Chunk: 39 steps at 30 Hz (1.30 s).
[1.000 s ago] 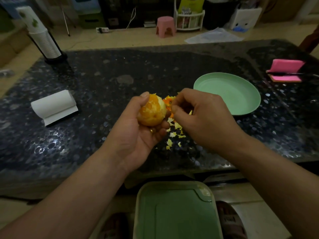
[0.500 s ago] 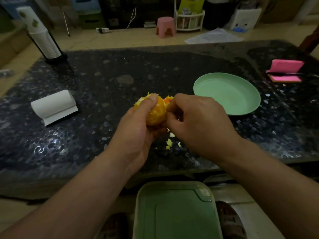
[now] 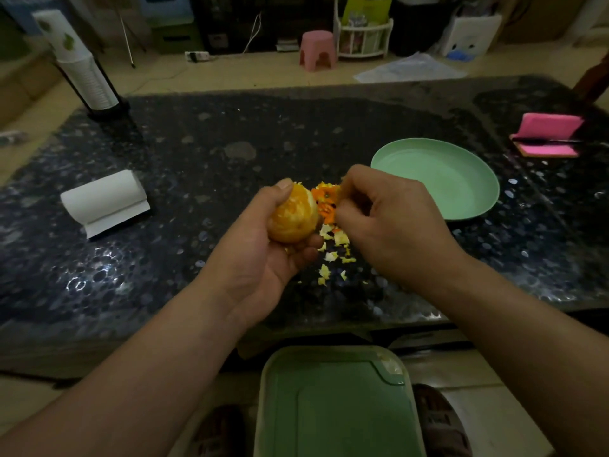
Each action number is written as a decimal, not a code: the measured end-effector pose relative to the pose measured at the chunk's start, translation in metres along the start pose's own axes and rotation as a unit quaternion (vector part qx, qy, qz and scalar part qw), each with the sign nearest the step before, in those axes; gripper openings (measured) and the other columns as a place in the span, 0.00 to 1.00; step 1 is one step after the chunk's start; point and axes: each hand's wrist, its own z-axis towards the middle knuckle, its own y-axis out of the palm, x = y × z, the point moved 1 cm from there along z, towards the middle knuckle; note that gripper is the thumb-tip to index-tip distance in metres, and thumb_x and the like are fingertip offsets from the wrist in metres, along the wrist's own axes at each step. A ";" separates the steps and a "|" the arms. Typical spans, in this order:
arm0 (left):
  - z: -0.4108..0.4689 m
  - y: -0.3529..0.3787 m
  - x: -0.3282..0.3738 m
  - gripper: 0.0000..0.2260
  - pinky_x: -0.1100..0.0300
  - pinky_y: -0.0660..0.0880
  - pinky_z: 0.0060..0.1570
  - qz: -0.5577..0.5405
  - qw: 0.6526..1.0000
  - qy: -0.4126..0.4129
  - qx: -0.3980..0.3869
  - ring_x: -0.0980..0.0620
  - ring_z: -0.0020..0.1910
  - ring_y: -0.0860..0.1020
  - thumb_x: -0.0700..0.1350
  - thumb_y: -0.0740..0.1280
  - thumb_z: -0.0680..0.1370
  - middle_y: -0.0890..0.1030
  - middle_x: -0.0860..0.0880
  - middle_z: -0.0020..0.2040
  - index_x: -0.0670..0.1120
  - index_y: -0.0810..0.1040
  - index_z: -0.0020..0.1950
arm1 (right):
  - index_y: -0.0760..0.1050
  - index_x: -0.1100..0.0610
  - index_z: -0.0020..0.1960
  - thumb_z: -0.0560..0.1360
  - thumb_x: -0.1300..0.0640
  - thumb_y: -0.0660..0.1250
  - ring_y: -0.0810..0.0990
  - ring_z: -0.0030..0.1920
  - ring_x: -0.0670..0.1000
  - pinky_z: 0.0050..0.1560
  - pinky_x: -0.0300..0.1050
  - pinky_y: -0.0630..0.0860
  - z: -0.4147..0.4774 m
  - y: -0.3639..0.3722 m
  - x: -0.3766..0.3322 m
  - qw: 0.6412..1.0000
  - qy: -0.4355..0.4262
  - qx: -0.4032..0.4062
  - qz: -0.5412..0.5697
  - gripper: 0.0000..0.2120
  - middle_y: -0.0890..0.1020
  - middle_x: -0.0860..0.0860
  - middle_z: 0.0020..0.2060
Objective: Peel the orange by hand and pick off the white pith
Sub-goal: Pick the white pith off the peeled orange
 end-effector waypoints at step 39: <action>-0.002 0.013 0.019 0.25 0.62 0.80 0.31 -0.068 0.994 -0.025 -0.087 0.50 0.39 0.80 0.57 0.71 0.78 0.82 0.40 0.56 0.41 0.77 0.68 | 0.82 0.45 0.56 0.78 0.51 0.76 0.84 0.48 0.39 0.48 0.33 0.80 -0.009 -0.020 -0.018 0.981 0.052 -0.065 0.173 0.08 0.86 0.42 0.46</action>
